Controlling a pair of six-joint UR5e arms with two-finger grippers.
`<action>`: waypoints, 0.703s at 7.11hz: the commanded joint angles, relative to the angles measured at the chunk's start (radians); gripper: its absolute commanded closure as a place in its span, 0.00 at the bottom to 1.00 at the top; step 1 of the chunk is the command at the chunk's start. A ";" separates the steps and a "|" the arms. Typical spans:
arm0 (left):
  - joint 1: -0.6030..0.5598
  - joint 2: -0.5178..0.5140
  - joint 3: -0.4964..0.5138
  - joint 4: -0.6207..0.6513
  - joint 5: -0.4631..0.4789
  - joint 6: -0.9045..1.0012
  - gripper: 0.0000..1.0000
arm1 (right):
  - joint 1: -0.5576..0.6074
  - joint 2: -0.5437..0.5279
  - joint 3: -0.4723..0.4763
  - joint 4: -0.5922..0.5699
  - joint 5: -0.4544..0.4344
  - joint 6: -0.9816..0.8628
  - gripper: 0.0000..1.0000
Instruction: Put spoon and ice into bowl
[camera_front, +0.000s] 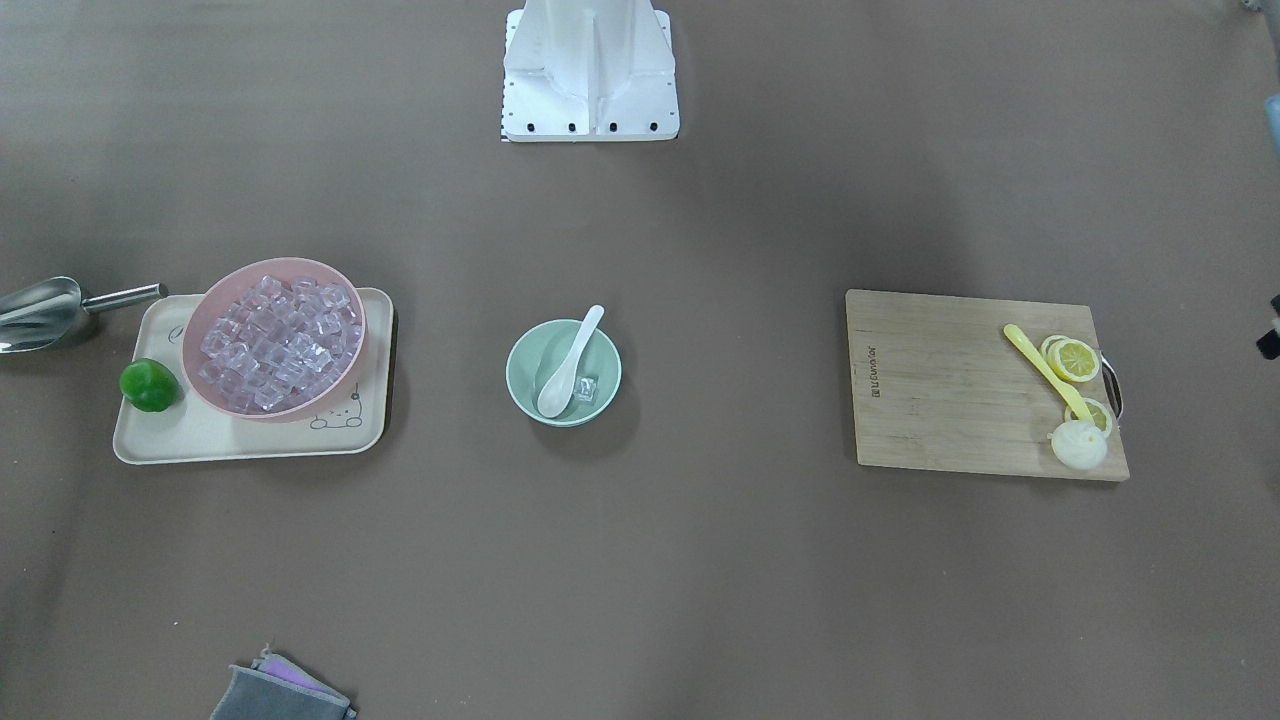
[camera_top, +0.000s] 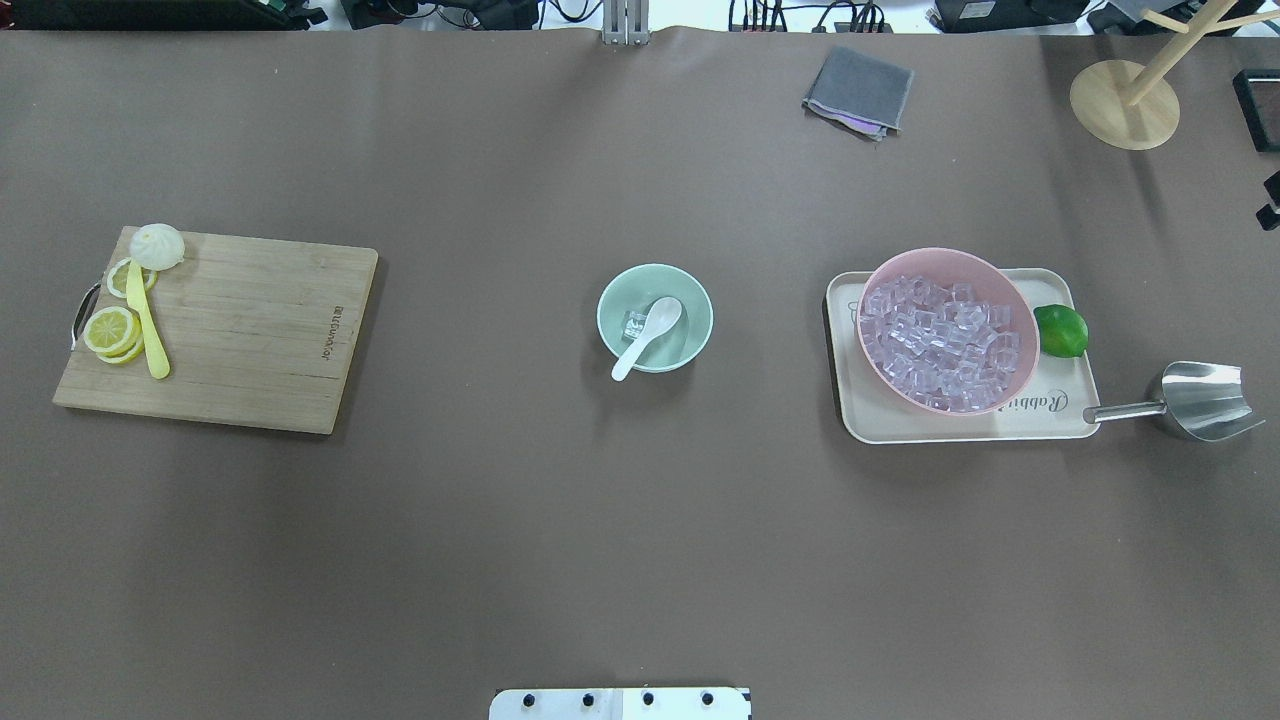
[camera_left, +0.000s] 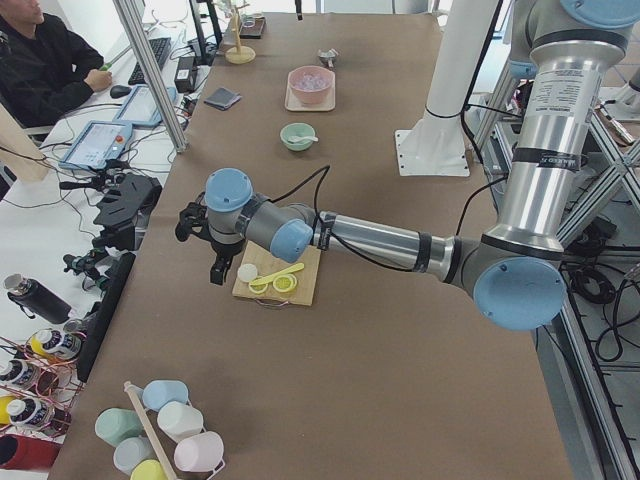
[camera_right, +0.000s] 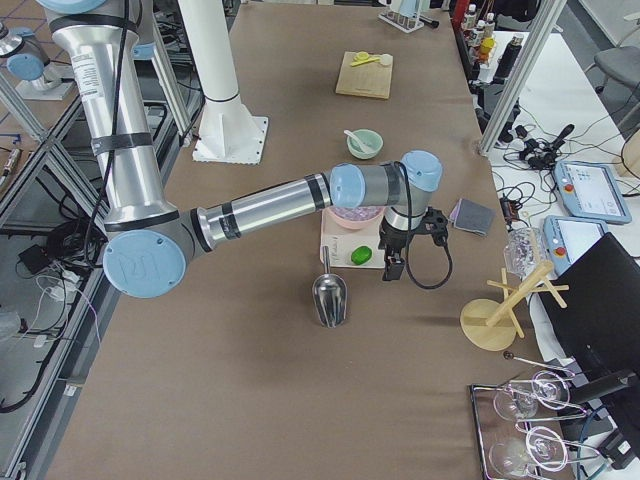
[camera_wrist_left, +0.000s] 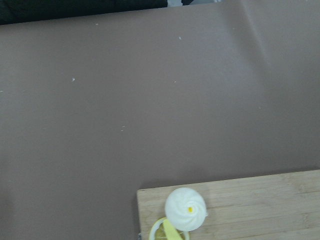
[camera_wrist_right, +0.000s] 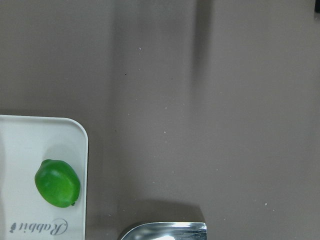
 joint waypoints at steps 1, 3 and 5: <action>-0.086 0.049 0.001 0.097 0.000 0.090 0.02 | 0.020 -0.045 -0.008 0.020 -0.001 0.015 0.00; -0.087 0.109 -0.010 0.097 0.003 0.084 0.02 | 0.111 -0.117 0.015 0.027 0.146 -0.013 0.00; -0.084 0.144 -0.016 0.094 0.007 0.081 0.02 | 0.194 -0.190 0.063 0.012 0.142 -0.175 0.00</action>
